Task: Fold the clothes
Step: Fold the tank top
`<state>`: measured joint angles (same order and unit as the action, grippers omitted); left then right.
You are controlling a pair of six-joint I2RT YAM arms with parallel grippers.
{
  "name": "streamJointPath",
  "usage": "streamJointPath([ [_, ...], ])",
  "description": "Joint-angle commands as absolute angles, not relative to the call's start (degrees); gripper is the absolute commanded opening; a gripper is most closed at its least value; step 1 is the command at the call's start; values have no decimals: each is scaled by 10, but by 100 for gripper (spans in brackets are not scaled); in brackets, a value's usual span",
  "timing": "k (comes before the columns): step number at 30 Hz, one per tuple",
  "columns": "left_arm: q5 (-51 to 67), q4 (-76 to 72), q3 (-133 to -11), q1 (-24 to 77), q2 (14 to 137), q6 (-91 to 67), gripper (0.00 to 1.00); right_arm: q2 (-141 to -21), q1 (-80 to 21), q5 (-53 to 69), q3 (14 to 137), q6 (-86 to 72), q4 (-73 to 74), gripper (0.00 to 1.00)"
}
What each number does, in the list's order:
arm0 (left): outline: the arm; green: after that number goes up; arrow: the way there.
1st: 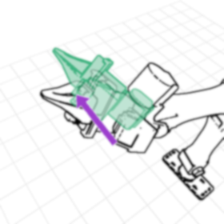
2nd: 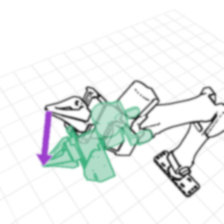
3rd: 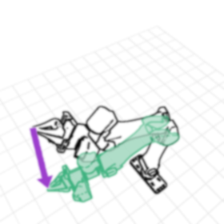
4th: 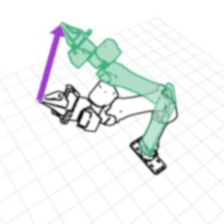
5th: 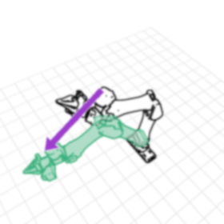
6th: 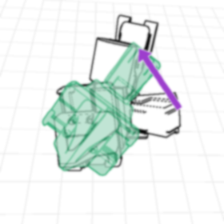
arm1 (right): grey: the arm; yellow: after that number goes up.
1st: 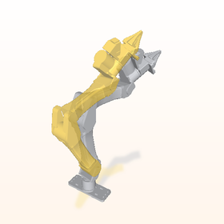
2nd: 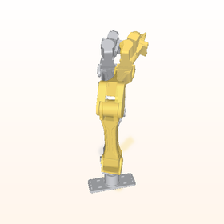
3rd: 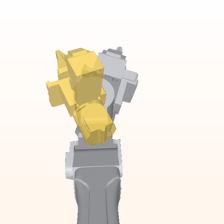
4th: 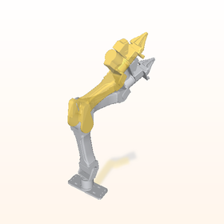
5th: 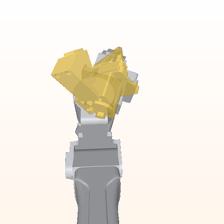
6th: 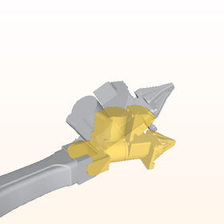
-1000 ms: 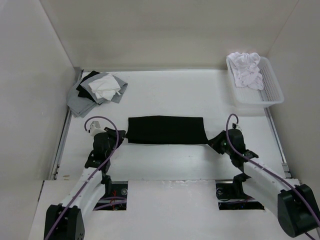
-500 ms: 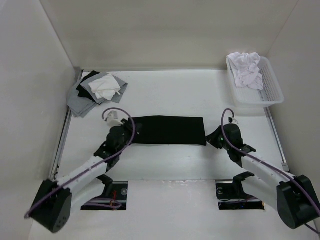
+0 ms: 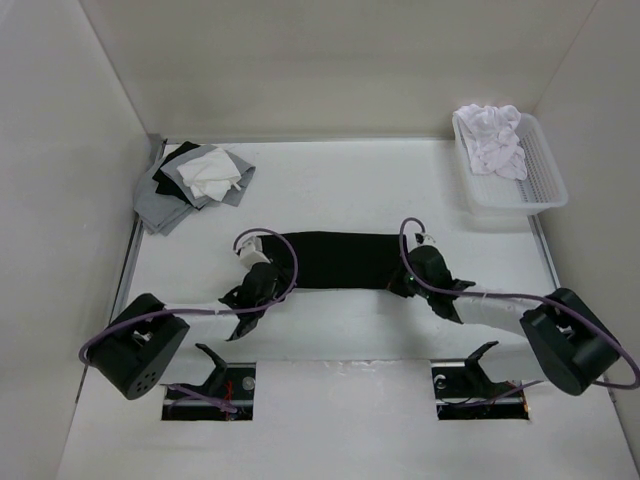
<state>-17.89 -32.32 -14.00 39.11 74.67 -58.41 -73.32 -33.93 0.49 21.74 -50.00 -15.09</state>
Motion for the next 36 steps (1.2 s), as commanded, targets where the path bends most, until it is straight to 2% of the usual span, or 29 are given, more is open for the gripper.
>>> streamJointPath([
  [1, -191, -360, -108, 374, 730, -593, 20, -758, -327, -13, 209, -523, -214, 2],
  [7, -168, -338, -68, 306, 668, -582, 20, -770, -337, -18, 184, -554, -216, 1],
  [11, -143, -313, -78, 253, 625, -543, 20, -703, -349, -16, 185, -553, -193, 3],
  [16, -128, -266, -103, 218, 550, -505, 21, -591, -334, -26, 202, -515, -125, 16],
  [20, -125, -230, -127, 215, 530, -497, 21, -534, -247, -34, 187, -495, -83, 26],
  [24, -135, -250, -146, 289, 574, -549, 21, -522, -182, -30, 171, -495, -69, 31],
  [30, -154, -359, -210, 445, 761, -597, 21, -547, -167, -33, 178, -485, -72, 39],
  [36, -142, -402, -213, 436, 854, -615, 21, -587, -169, -26, 185, -477, -80, 51],
])
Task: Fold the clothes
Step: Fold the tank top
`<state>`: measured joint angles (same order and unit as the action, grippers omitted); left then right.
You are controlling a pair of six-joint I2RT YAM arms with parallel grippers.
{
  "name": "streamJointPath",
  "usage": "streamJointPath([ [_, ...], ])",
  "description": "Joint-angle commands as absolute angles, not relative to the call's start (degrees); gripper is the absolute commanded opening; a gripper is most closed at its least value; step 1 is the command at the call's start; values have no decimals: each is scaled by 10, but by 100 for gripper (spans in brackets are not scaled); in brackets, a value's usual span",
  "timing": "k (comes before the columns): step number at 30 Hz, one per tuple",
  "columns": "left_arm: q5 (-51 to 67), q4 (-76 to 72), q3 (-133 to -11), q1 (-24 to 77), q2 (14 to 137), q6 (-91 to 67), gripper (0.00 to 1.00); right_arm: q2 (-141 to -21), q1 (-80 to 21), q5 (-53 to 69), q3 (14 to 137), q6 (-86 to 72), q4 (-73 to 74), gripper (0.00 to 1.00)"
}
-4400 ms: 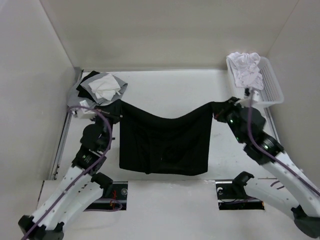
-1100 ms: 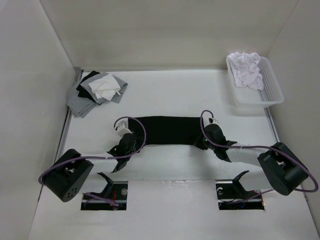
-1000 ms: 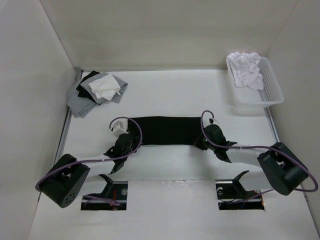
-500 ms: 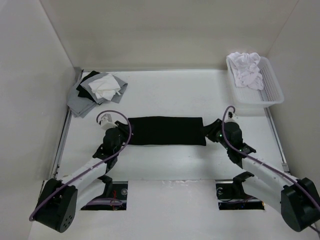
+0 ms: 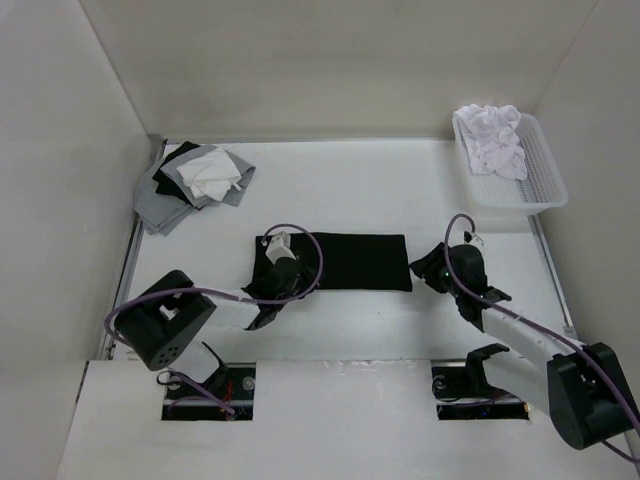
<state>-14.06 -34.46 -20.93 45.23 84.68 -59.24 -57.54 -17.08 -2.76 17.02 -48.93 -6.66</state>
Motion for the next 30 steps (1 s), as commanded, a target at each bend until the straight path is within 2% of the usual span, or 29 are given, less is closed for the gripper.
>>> streamJointPath([
  [1, -140, -402, -206, 427, 856, -616, 21, -593, -169, -25, 185, -477, -82, 52],
  [9, -129, -395, -141, 348, 812, -604, 21, -672, -184, 14, 199, -482, -128, 55],
  [19, -118, -393, -148, 347, 783, -596, 21, -767, -208, 82, 181, -528, -257, 52],
  [28, -120, -383, -166, 361, 752, -585, 22, -842, -208, 120, 183, -574, -337, 34],
  [30, -123, -383, -170, 368, 752, -584, 22, -866, -209, 131, 196, -578, -343, 24],
])
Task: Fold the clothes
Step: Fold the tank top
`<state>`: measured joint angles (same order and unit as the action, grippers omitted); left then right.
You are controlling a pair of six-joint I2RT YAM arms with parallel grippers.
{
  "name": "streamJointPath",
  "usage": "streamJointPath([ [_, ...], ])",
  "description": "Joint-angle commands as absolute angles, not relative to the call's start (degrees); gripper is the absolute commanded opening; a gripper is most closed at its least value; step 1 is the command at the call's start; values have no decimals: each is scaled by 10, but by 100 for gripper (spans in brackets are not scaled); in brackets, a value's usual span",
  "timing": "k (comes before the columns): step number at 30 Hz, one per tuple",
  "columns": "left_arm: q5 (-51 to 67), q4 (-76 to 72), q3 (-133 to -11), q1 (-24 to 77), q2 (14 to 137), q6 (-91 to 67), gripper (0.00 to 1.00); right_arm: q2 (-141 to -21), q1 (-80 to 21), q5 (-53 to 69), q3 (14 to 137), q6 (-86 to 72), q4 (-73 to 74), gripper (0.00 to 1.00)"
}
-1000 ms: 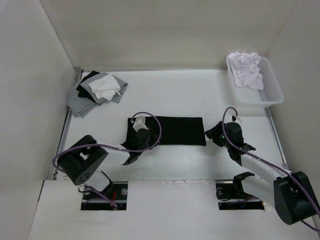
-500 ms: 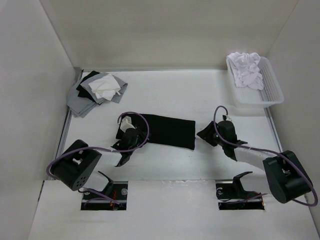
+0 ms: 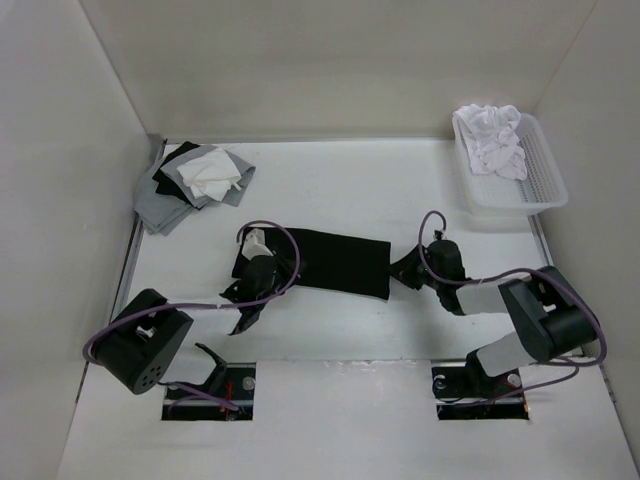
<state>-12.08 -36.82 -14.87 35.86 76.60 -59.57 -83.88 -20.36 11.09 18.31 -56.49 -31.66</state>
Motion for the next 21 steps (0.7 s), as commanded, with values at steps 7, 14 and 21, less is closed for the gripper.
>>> streamJointPath([
  [7, -136, -401, -221, 438, 815, -584, 21, -830, -188, 126, 136, -619, -415, 0],
  [14, -148, -432, -262, 502, 880, -571, 11, -647, -176, 78, 100, -586, -264, 0],
  [21, -192, -412, -265, 550, 889, -568, 8, -386, -184, -41, 144, -517, 30, 0],
])
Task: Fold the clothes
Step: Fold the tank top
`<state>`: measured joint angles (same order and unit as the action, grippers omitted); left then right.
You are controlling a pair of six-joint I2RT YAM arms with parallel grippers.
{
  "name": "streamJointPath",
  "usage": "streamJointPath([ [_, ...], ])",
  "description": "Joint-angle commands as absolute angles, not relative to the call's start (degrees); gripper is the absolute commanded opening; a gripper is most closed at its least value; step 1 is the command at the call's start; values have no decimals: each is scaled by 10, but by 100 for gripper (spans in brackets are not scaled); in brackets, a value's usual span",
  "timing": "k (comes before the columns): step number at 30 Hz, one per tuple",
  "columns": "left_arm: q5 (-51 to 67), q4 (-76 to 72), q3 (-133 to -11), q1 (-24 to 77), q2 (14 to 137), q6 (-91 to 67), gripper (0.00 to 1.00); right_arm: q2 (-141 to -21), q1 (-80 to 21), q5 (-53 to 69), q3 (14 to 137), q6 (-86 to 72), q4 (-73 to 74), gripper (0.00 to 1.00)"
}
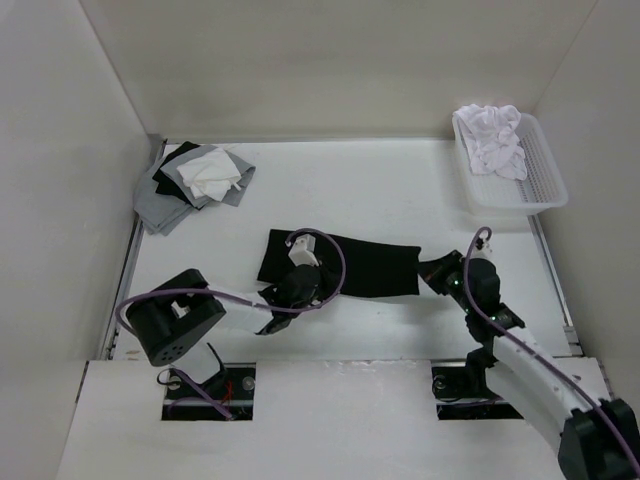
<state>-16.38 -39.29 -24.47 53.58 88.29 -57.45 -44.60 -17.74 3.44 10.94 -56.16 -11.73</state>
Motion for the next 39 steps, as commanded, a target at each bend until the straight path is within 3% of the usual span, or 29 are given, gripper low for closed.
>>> streamJointPath([
  [1, -194, -405, -265, 554, 895, -570, 8, -364, -188, -52, 155, -509, 57, 0],
  [5, -186, -391, -270, 575, 919, -589, 8, -335, -202, -72, 202, -487, 115, 0],
  [12, -170, -391, -273, 596, 903, -582, 8, -421, -283, -106, 291, -478, 116, 0],
  [19, -199, -361, -178, 552, 688, -550, 10, -595, -414, -177, 452, -461, 121, 0],
  [29, -178, -138, -105, 399, 324, -530, 11, -909, -491, -176, 758, -430, 183, 0],
  [34, -145, -63, -102, 336, 230, -531, 11, -1067, -527, -163, 909, -432, 217, 0],
  [39, -119, -32, -99, 290, 196, -539, 12, -1162, -549, -142, 990, -453, 216, 18],
])
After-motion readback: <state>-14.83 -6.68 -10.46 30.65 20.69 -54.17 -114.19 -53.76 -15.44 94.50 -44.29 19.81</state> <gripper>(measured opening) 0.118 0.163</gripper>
